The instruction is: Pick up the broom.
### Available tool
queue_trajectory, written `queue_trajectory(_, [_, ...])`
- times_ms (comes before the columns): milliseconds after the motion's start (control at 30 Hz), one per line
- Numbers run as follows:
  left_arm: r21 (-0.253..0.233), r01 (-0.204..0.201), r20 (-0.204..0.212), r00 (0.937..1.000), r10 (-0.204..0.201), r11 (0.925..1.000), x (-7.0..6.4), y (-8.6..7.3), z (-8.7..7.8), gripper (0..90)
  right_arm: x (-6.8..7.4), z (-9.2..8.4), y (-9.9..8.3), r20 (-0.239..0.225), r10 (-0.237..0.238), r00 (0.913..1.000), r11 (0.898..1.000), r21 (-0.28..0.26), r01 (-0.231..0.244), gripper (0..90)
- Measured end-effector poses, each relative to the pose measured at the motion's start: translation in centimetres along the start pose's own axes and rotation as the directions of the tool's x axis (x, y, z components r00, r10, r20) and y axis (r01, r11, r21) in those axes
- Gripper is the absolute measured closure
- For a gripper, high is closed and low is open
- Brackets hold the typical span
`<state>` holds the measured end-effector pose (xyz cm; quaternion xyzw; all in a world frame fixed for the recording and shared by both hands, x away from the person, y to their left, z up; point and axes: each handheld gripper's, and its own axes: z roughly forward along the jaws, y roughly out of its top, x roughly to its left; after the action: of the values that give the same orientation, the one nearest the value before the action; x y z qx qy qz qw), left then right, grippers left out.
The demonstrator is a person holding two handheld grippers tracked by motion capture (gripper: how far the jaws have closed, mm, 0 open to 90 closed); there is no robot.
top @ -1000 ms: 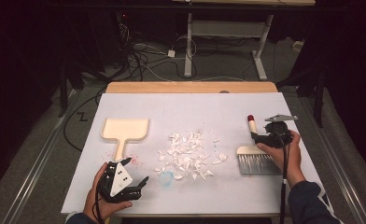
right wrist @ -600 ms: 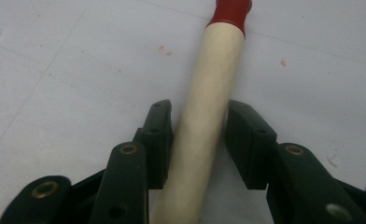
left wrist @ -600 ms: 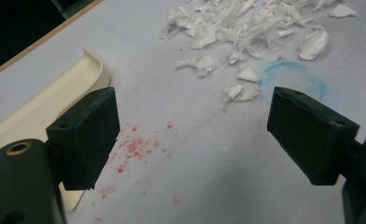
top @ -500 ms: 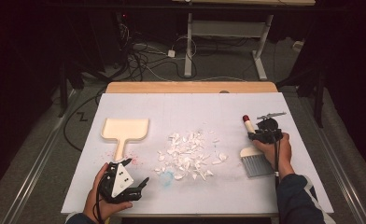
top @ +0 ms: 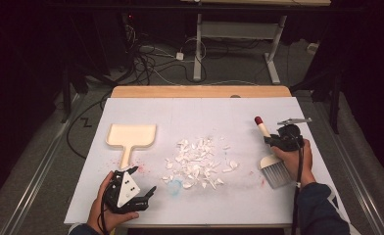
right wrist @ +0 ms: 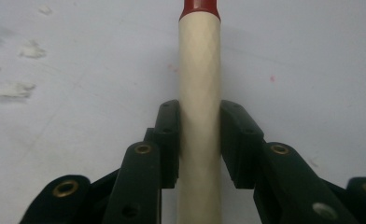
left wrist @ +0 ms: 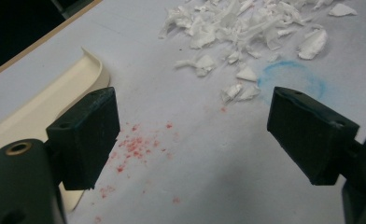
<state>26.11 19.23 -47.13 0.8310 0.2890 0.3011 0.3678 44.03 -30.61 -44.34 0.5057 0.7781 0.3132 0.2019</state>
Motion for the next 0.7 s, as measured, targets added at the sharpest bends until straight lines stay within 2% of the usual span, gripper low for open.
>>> queue_trajectory(167, [-0.002, 0.003, -0.005, 1.0, -0.003, 1.0, 0.0, 0.0, -0.1, 16.2, 0.7, -3.0, 0.0, 0.0, -0.05, 0.9988, 0.994, -0.1, 0.049, 70.8])
queue_trajectory(267, [-0.001, 0.003, -0.001, 1.0, -0.003, 1.0, 0.0, 0.1, 0.0, 16.2, 1.0, -4.7, -0.3, -0.003, -0.079, 0.9969, 0.983, -0.164, 0.077, 70.7])
queue_trajectory(300, [-0.001, 0.003, -0.001, 1.0, -0.003, 1.0, 0.0, 0.1, 0.0, 16.2, 1.0, -4.7, -0.3, -0.003, -0.079, 0.9969, 0.983, -0.164, 0.077, 70.7])
queue_trajectory(333, [-0.003, 0.003, 0.0, 1.0, -0.003, 1.0, -0.1, 0.1, 0.1, 16.2, 1.1, -5.4, -0.5, -0.006, -0.084, 0.9965, 0.979, -0.189, 0.081, 70.7])
queue_trajectory(367, [-0.003, 0.008, 0.0, 1.0, -0.008, 1.0, -0.1, 0.3, 0.1, 16.2, 1.1, -6.6, -1.0, -0.014, -0.094, 0.9955, 0.968, -0.235, 0.088, 70.7])
queue_trajectory(500, [-0.019, 0.03, 0.013, 0.9995, -0.03, 0.9994, -0.2, 0.7, 0.2, 16.4, 1.1, -8.8, -1.8, -0.011, -0.091, 0.9958, 0.95, -0.3, 0.083, 70.7])
queue_trajectory(567, [-0.05, 0.053, 0.041, 0.9979, -0.051, 0.9973, -0.6, 1.7, 0.2, 17.1, 1.2, -9.9, -2.4, -0.014, -0.096, 0.9953, 0.939, -0.332, 0.086, 70.7])
queue_trajectory(600, [-0.05, 0.053, 0.041, 0.9979, -0.051, 0.9973, -0.6, 1.7, 0.2, 17.2, 1.2, -9.9, -2.4, -0.014, -0.096, 0.9953, 0.939, -0.332, 0.086, 70.7])
queue_trajectory(633, [-0.063, 0.061, 0.055, 0.9968, -0.058, 0.9961, -0.9, 2.2, 0.3, 17.2, 1.3, -10.4, -2.6, -0.004, -0.101, 0.9949, 0.935, -0.341, 0.093, 70.7])
queue_trajectory(667, [-0.078, 0.054, 0.091, 0.9948, -0.047, 0.9955, -1.6, 3.3, 0.6, 17.6, 1.6, -11.3, -3.0, -0.014, -0.103, 0.9946, 0.925, -0.368, 0.091, 70.7])
queue_trajectory(700, [-0.078, 0.054, 0.091, 0.9948, -0.047, 0.9955, -1.6, 3.3, 0.6, 17.6, 1.9, -11.7, -3.1, -0.012, -0.111, 0.9938, 0.923, -0.373, 0.098, 70.8])
